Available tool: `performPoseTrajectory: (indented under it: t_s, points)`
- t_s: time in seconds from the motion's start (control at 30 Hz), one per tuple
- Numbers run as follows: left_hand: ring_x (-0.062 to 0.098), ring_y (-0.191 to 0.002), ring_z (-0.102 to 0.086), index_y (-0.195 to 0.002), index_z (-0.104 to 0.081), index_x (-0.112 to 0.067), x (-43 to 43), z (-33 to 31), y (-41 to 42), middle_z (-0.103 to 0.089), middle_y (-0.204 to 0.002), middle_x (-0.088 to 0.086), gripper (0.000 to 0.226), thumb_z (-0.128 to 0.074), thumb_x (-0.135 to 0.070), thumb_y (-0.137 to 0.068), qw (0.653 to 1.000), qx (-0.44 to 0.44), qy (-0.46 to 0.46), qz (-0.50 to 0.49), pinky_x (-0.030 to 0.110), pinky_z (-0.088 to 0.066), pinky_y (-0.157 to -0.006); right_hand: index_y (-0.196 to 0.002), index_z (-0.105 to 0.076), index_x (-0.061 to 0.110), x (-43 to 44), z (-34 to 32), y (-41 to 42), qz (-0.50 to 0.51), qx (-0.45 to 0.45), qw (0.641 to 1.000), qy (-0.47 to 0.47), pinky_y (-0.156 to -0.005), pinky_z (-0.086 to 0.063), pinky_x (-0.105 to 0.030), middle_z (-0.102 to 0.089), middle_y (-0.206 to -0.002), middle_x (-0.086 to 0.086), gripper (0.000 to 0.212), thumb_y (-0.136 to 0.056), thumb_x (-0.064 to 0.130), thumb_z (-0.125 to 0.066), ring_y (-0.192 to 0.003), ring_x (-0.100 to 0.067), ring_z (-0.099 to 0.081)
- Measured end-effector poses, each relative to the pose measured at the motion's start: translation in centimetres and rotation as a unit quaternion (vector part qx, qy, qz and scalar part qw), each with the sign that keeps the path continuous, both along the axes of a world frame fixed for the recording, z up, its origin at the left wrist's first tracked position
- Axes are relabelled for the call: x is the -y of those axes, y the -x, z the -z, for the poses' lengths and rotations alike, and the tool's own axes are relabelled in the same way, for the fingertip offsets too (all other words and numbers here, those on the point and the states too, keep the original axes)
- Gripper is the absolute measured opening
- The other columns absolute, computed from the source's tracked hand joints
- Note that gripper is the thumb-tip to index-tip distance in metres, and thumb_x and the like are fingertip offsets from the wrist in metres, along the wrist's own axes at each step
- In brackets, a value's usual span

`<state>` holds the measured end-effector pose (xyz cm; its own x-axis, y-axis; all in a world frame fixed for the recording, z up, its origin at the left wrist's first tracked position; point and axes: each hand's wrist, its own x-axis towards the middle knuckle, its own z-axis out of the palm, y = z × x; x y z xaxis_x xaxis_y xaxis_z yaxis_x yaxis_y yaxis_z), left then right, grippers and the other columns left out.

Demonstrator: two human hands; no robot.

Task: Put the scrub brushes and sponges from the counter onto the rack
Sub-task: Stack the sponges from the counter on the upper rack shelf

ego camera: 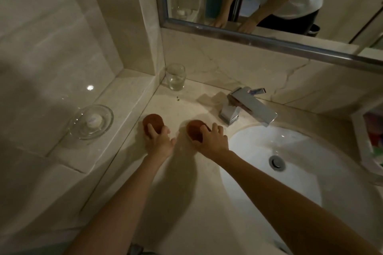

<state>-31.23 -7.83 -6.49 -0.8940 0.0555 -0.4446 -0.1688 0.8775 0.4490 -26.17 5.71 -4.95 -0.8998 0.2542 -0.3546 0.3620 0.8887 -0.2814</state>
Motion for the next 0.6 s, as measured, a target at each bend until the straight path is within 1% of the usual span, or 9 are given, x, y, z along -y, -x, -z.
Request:
performPoseTrajectory:
  t_s: [0.07, 0.13, 0.17, 0.23, 0.3, 0.33, 0.37, 0.5, 0.6]
  points:
    - [0.041, -0.138, -0.020, -0.113, -0.051, -0.013, -0.3, 0.4, -0.5, -0.001, -0.157, 0.012, 0.023, -0.053, -0.021, -0.092, 0.998, -0.057, 0.021, -0.017, 0.054, -0.028, -0.111, -0.139, -0.035, 0.019, -0.1, 0.5, -0.3, -0.009, -0.010, 1.000, -0.013, -0.107, -0.032, -0.043, -0.034, -0.143, -0.015, 0.061, -0.087, 0.042, -0.057, -0.132, -0.032, -0.030]
    - [0.041, -0.132, -0.028, -0.115, -0.050, -0.008, -0.2, 0.7, -1.0, -0.016, -0.150, 0.017, 0.028, -0.056, -0.010, -0.088, 0.993, -0.104, 0.050, -0.014, 0.051, -0.031, -0.109, -0.139, -0.035, 0.019, -0.1, 1.1, -0.8, -0.022, -0.002, 1.000, -0.017, -0.107, -0.032, -0.041, -0.039, -0.141, -0.013, 0.065, -0.084, 0.038, -0.063, -0.129, -0.031, -0.035]
    - [0.040, -0.129, -0.032, -0.118, -0.046, -0.007, -0.1, 0.7, -1.1, -0.021, -0.147, 0.017, 0.034, -0.057, -0.004, -0.086, 0.992, -0.111, 0.058, -0.014, 0.049, -0.032, -0.109, -0.139, -0.035, 0.018, -0.1, 1.2, -1.2, -0.023, 0.006, 1.000, -0.014, -0.106, -0.033, -0.040, -0.041, -0.139, -0.013, 0.067, -0.082, 0.037, -0.065, -0.127, -0.030, -0.037]
    - [0.039, -0.127, -0.034, -0.128, -0.036, -0.010, 0.1, 0.2, -1.5, -0.020, -0.144, 0.016, 0.055, -0.061, 0.003, -0.080, 0.994, -0.094, 0.051, -0.032, 0.044, -0.035, -0.107, -0.139, -0.034, 0.017, -0.2, 1.4, -1.9, -0.017, 0.011, 1.000, -0.002, -0.106, -0.033, -0.039, -0.043, -0.136, -0.013, 0.068, -0.082, 0.035, -0.065, -0.124, -0.029, -0.041]
    - [0.038, -0.127, -0.032, -0.141, -0.019, -0.018, 0.2, -0.6, -2.0, -0.014, -0.144, 0.015, 0.083, -0.066, 0.002, -0.076, 0.996, -0.059, 0.034, -0.062, 0.042, -0.037, -0.105, -0.139, -0.033, 0.016, -0.3, 0.8, -2.6, -0.002, 0.000, 1.000, 0.015, -0.106, -0.034, -0.038, -0.044, -0.136, -0.012, 0.068, -0.083, 0.037, -0.064, -0.123, -0.029, -0.042]
    - [0.037, -0.128, -0.031, -0.145, -0.012, -0.020, 0.1, -1.2, -2.2, -0.012, -0.145, 0.015, 0.092, -0.068, 0.000, -0.075, 0.996, -0.049, 0.024, -0.076, 0.042, -0.037, -0.106, -0.140, -0.032, 0.016, -0.5, 0.3, -3.0, 0.009, -0.012, 1.000, 0.025, -0.105, -0.035, -0.039, -0.044, -0.136, -0.012, 0.068, -0.083, 0.039, -0.063, -0.122, -0.029, -0.043]
    - [0.037, -0.129, -0.030, -0.147, -0.009, -0.020, -0.1, -1.9, -2.4, -0.012, -0.145, 0.015, 0.096, -0.069, -0.002, -0.074, 0.995, -0.044, 0.011, -0.085, 0.042, -0.037, -0.106, -0.139, -0.032, 0.015, -0.7, -0.4, -3.3, 0.020, -0.028, 0.999, 0.032, -0.104, -0.037, -0.039, -0.045, -0.134, -0.013, 0.069, -0.083, 0.040, -0.063, -0.121, -0.029, -0.045]
    - [0.034, -0.131, -0.026, -0.141, -0.026, -0.011, -2.4, -6.2, -3.3, -0.020, -0.142, 0.015, 0.082, -0.071, -0.009, -0.073, 0.991, -0.060, -0.068, -0.095, 0.042, -0.035, -0.109, -0.131, -0.039, 0.014, -2.6, -4.9, -5.2, 0.053, -0.107, 0.992, 0.045, -0.095, -0.043, -0.037, -0.050, -0.127, -0.012, 0.062, -0.083, 0.046, -0.062, -0.112, -0.029, -0.051]
    - [0.028, -0.131, -0.025, -0.138, -0.033, -0.014, -5.5, -10.9, -4.8, -0.023, -0.140, 0.009, 0.074, -0.071, -0.013, -0.075, 0.979, -0.117, -0.157, -0.063, 0.040, -0.037, -0.107, -0.127, -0.043, 0.014, -5.1, -9.6, -7.3, 0.078, -0.195, 0.977, 0.029, -0.089, -0.045, -0.035, -0.055, -0.120, -0.012, 0.059, -0.082, 0.046, -0.063, -0.107, -0.030, -0.053]
